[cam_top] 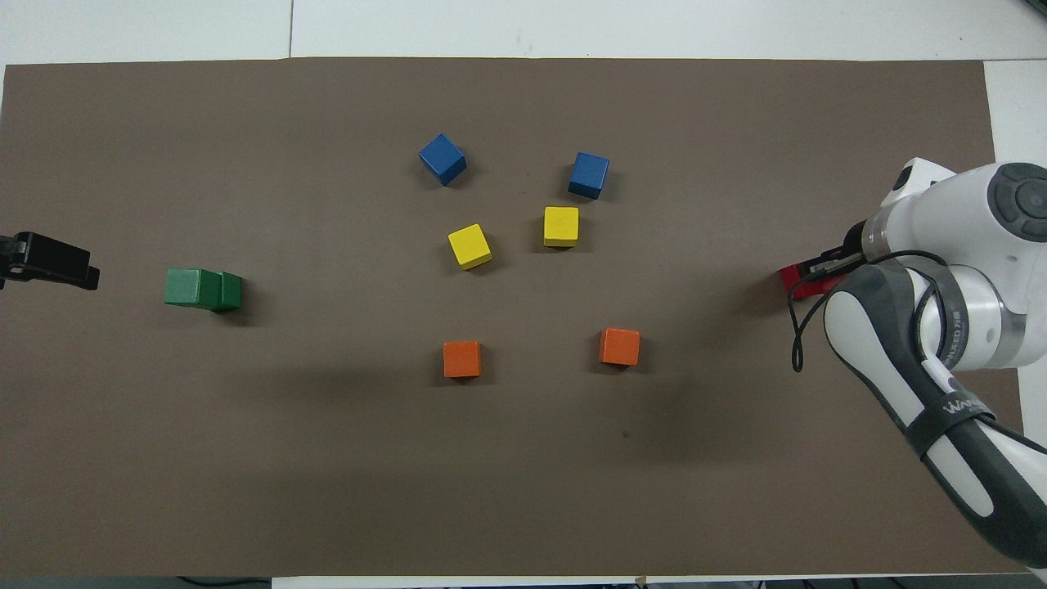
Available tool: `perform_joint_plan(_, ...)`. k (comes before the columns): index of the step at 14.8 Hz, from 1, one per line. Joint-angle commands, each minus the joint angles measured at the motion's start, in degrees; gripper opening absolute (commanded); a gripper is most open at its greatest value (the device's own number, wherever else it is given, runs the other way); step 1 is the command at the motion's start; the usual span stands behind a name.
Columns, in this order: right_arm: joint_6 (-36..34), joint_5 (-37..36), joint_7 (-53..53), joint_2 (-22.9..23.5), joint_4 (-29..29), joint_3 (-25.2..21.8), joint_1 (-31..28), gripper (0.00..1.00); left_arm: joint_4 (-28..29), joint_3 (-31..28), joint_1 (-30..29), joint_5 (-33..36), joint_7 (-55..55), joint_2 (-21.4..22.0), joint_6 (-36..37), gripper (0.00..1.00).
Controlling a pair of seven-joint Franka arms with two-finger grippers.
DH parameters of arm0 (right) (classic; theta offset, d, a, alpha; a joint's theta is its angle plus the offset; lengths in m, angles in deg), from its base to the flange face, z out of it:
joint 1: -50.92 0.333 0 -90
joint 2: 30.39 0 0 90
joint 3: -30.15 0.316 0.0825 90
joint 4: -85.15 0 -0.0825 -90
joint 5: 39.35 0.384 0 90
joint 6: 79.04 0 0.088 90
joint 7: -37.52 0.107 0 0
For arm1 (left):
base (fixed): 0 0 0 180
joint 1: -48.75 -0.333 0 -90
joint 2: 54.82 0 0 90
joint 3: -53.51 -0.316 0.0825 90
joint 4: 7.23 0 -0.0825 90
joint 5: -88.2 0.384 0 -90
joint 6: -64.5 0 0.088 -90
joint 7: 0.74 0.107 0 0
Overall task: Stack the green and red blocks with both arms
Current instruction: 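Open and withdraw the left gripper while the right gripper lowers red onto red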
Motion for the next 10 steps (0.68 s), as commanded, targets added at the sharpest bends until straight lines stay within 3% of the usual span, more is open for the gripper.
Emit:
perform_joint_plan(1, 1.61, 0.64, -1.1, -0.21, -1.03, 0.35, -0.57, 0.0, -0.34, -1.2, 1.45, -0.65, -0.52, -0.05, 1.41, 1.0)
perform_joint_plan(6, 1.69, 0.73, -1.02, -0.21, -1.03, 0.35, -0.57, 0.0, 3.35, -3.22, 3.91, -0.65, -0.52, 3.38, 2.11, 1.0)
perform_joint_plan(10, 1.61, 0.64, -0.84, -0.21, -1.03, 0.35, -0.39, 0.0, 3.54, -3.48, 3.65, -0.65, -0.26, 3.47, 0.78, 1.0)
